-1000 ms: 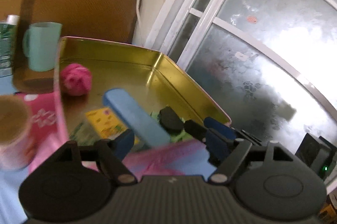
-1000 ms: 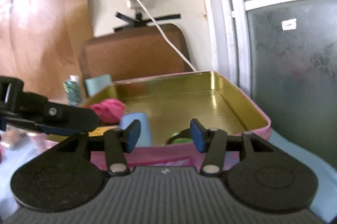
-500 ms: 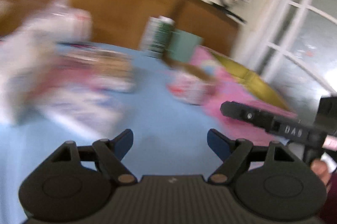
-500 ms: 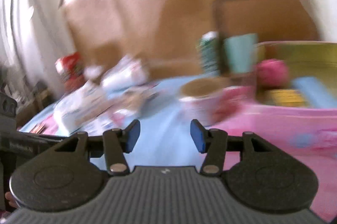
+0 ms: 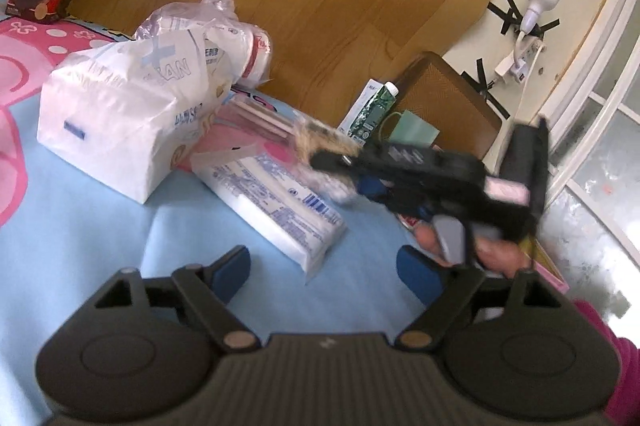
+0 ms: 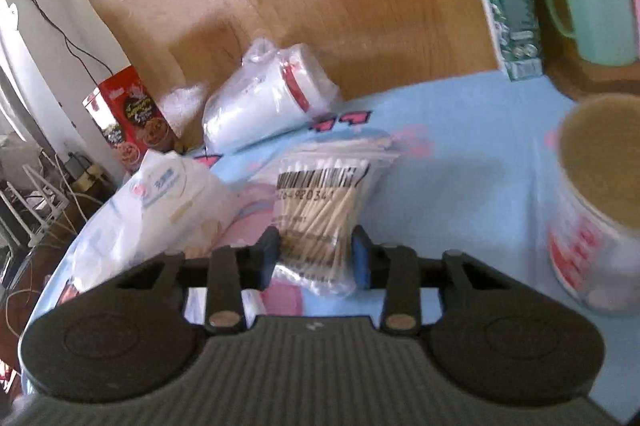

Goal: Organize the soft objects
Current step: 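Grasp the bag of cotton swabs on the table with the right gripper, then carry the cotton swab bag into the pink tin and release it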

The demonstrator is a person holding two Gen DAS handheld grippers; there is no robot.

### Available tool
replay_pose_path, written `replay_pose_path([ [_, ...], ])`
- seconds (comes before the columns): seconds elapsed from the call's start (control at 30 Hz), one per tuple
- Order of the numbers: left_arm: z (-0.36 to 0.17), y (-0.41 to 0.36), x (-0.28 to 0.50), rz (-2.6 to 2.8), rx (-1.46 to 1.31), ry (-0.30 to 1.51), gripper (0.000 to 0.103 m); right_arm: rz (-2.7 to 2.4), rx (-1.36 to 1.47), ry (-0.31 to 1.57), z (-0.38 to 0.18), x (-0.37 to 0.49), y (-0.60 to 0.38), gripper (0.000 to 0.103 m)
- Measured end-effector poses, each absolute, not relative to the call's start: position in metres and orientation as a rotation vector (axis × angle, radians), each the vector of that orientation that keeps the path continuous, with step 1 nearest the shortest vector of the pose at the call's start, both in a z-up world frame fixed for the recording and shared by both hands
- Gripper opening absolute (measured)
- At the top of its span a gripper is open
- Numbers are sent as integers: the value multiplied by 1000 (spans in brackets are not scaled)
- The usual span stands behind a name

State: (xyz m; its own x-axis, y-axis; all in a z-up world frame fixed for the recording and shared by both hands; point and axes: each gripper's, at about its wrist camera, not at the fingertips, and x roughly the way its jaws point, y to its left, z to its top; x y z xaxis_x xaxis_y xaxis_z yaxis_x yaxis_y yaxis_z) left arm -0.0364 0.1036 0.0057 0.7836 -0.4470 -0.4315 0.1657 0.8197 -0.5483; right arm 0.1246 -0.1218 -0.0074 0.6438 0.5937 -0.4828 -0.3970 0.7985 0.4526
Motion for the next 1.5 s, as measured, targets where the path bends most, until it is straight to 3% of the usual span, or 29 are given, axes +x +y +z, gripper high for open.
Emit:
replay_pose_path([
  [0.37,14,82,-41,-452,-539,619,84,625,331,705,-11,5,-225,40],
  [0.47,25,50,-36,-565,-508,645,84,563,284,652,-11,-28,-243,50],
  [0.53,27,24,-29,-635,-475,687,84,483,242,611,-12,-44,-246,68],
  [0.73,20,-45,-6,-757,-406,842,79,455,152,530,-16,-68,-232,75],
  [0.93,9,-75,-6,-775,-348,889,74,435,-67,487,-29,-76,-214,74],
  [0.97,9,-78,-6,-779,-342,891,71,435,-70,474,-30,-77,-214,72],
  [1.0,10,-79,-8,-776,-339,892,71,433,-60,470,-30,-77,-216,62],
  [1.07,17,-85,-7,-777,-317,878,71,411,-73,453,-29,-74,-216,58],
  [1.3,74,-130,16,-909,-209,720,71,275,-69,261,5,-68,-252,58],
  [1.5,89,-206,59,-966,-173,672,71,109,-39,227,24,-35,-298,58],
])
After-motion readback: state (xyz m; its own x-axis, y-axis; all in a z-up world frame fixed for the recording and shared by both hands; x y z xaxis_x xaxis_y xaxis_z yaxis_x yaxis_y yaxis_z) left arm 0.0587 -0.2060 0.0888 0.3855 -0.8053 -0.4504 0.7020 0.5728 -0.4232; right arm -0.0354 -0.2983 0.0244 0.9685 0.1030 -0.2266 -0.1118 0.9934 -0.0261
